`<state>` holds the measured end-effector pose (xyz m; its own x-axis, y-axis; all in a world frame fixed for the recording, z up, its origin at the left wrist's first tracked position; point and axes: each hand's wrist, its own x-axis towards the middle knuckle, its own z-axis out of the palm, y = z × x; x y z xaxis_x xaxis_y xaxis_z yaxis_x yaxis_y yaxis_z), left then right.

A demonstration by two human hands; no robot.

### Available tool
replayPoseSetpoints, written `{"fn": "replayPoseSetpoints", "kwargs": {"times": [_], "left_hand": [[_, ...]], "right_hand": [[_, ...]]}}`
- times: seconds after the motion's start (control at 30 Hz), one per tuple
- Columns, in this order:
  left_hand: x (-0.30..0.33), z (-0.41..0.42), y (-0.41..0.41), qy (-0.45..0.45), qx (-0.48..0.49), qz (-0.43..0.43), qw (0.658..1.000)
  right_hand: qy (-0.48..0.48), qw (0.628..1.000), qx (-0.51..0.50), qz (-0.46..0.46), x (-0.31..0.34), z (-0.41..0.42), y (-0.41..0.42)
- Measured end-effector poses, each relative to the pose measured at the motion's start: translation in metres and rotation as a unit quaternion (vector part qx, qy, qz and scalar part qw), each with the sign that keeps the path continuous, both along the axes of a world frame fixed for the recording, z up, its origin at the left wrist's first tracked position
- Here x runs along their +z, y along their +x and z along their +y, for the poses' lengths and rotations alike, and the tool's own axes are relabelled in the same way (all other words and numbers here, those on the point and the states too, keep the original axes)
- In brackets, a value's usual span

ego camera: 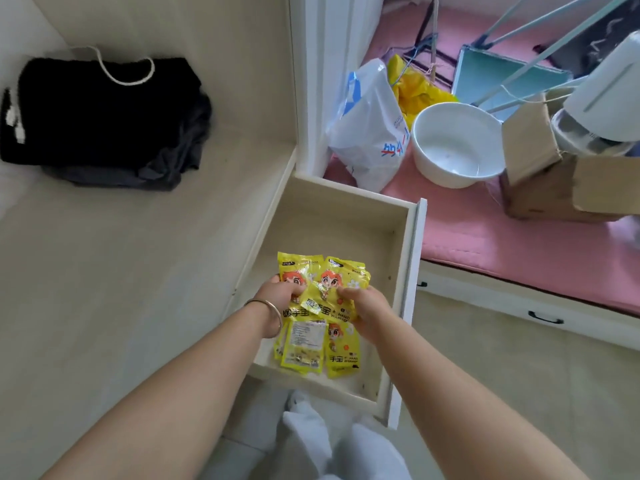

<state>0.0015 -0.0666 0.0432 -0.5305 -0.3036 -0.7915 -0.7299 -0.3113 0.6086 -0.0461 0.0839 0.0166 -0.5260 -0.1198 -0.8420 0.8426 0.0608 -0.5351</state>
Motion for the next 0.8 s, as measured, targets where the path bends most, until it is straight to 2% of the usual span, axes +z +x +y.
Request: {"fn": "replayPoseSetpoints", "kwargs": {"times": [0.13, 0.27, 0.5, 0.63, 0.8], "left_hand": [[-0.031, -0.006, -0.03, 0.002, -0.017, -0.03, 0.999], [-0.069, -0.008, -0.062, -0.076, -0.046, -0.067, 0.994], [-0.121, 0.0, -0.098, -0.119, -0.086, -0.097, 0.984], [-0.133, 0.008, -0.106, -0.129, -0.109, -0.09, 0.982], [-0.131, 0.008, -0.109, -0.156, -0.112, -0.056, 0.98]], "right_hand": [[0.031, 0.999, -0.026, -0.024, -0.026, -0.001, -0.02], [0.065, 0.996, -0.042, -0.032, -0.054, 0.002, -0.049], [0.115, 0.99, -0.048, -0.063, -0.1, 0.005, -0.084], [0.114, 0.988, -0.066, -0.079, -0.112, 0.003, -0.091], [0.119, 0.99, -0.076, -0.024, -0.11, -0.001, -0.094]]}}
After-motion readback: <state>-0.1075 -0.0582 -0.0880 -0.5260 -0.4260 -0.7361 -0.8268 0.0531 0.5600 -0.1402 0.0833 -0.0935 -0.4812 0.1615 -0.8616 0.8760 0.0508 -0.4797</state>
